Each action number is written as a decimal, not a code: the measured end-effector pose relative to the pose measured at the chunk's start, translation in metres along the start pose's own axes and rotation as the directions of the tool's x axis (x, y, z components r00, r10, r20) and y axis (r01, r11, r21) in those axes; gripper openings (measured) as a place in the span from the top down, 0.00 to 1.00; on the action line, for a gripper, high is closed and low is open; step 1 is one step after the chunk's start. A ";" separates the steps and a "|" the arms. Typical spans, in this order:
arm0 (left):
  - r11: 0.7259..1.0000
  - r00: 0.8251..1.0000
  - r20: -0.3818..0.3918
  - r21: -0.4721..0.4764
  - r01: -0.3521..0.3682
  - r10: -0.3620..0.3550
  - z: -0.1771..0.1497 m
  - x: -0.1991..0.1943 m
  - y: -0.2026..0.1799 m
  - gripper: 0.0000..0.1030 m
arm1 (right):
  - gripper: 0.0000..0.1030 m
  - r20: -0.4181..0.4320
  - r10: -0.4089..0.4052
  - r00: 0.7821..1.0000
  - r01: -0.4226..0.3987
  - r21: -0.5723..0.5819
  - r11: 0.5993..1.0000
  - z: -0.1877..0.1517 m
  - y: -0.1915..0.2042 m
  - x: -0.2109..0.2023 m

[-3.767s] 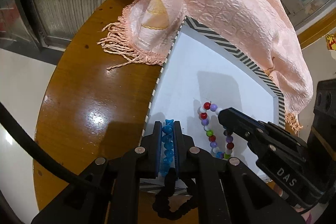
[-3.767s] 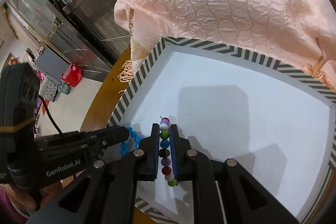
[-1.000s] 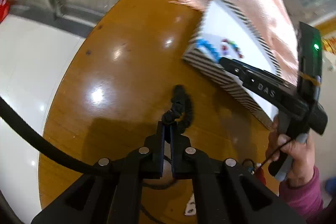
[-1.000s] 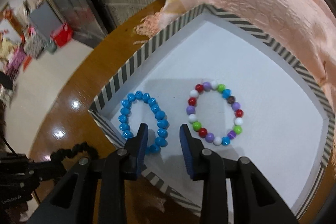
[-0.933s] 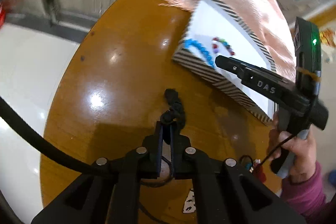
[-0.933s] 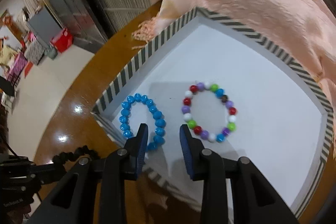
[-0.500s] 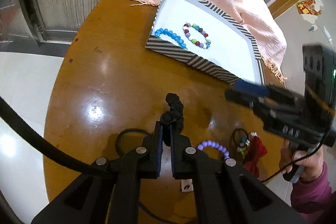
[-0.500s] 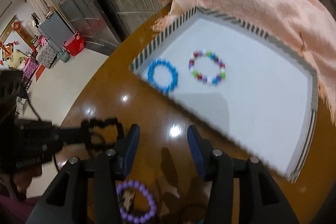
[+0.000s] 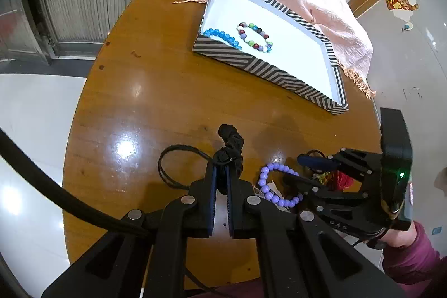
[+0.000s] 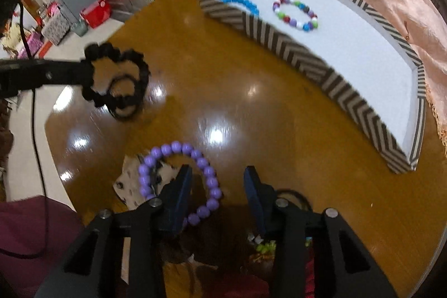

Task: Organize jewelry
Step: 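Grasp the purple beaded bracelet with the right gripper, then carry the black scrunchie and purple bracelet over the tray, then lower the scrunchie and purple bracelet into the tray and open both grippers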

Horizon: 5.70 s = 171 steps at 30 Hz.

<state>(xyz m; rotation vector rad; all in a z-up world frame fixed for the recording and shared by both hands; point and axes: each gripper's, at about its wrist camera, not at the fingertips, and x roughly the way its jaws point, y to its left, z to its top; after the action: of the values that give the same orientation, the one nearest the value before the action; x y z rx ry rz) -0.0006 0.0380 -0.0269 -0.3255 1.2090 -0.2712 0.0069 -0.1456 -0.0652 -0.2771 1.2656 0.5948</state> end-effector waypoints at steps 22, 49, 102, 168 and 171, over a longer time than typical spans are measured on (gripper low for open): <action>1.000 0.999 -0.042 -0.020 -0.013 0.012 -0.003 0.014 0.000 0.96 | 0.91 0.125 -0.029 0.992 0.017 0.096 0.995 0.001 -0.015 -0.024; 1.000 0.999 -0.053 0.013 0.003 -0.002 0.012 0.025 -0.016 0.96 | 0.91 0.215 0.002 0.977 -0.044 0.190 0.981 0.008 -0.030 -0.060; 0.997 0.998 0.057 0.080 0.016 -0.021 0.082 0.002 -0.049 0.96 | 0.91 0.325 -0.073 0.943 -0.007 0.239 0.971 0.053 -0.077 -0.105; 0.989 0.993 -0.009 -0.087 -0.122 0.121 0.215 0.130 -0.018 0.69 | 0.49 0.224 -0.092 0.970 -0.012 0.425 0.905 0.185 -0.203 0.025; 0.989 0.992 0.003 -0.079 -0.122 0.123 0.213 0.121 -0.021 0.64 | 0.49 0.229 -0.077 0.971 -0.032 0.436 0.899 0.178 -0.200 0.017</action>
<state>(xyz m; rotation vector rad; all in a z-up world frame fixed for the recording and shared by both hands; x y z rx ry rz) 0.2398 -0.0053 -0.0555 -0.3186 1.2288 -0.1159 0.2661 -0.2140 -0.0540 0.1541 1.1223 0.2976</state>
